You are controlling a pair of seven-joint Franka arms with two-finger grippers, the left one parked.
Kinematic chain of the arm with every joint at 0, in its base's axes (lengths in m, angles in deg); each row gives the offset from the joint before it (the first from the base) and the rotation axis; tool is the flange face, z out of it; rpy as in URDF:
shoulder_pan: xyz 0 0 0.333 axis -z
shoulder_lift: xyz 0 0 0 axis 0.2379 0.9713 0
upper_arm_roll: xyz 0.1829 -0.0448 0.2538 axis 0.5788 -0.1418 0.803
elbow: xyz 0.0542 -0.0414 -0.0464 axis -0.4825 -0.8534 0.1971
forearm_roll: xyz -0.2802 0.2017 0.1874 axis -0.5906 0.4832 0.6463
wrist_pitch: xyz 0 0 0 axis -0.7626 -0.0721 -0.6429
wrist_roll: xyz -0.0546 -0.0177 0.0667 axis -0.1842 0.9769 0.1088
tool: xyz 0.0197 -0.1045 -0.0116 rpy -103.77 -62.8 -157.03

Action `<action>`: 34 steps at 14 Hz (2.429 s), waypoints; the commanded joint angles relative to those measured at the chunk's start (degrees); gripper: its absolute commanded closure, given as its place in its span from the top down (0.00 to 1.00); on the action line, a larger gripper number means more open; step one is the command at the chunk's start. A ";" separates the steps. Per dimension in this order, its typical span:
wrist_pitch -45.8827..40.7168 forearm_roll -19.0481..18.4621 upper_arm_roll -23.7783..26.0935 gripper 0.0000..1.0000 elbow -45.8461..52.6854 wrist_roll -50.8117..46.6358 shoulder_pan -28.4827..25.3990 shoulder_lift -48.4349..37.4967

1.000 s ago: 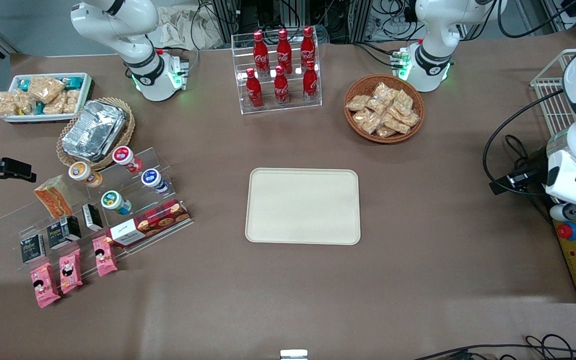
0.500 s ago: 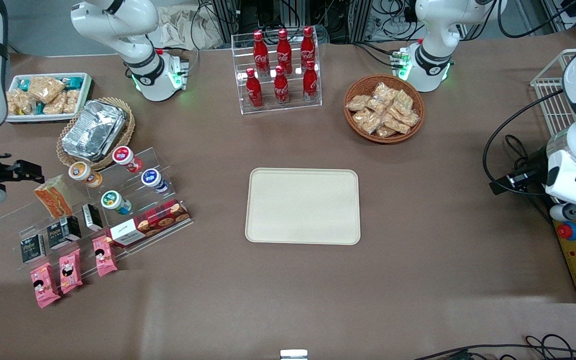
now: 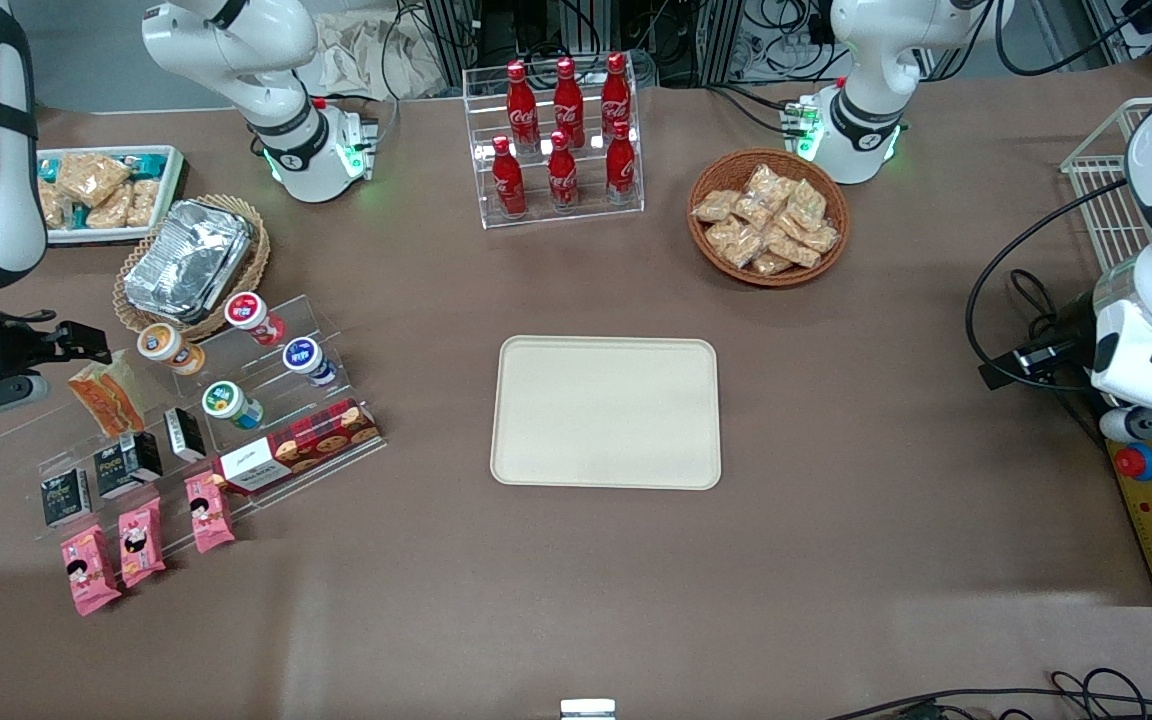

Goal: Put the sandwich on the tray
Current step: 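Move the right gripper down toward the wrapped sandwich in the acrylic rack, then close the right gripper on the wrapped sandwich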

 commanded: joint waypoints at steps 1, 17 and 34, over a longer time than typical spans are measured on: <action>2.81 -0.72 0.34 1.00 -0.94 2.76 1.60 1.29; 7.91 1.83 0.34 0.81 -3.14 3.91 1.69 4.45; -9.91 3.15 0.86 0.36 16.52 5.75 -2.69 5.16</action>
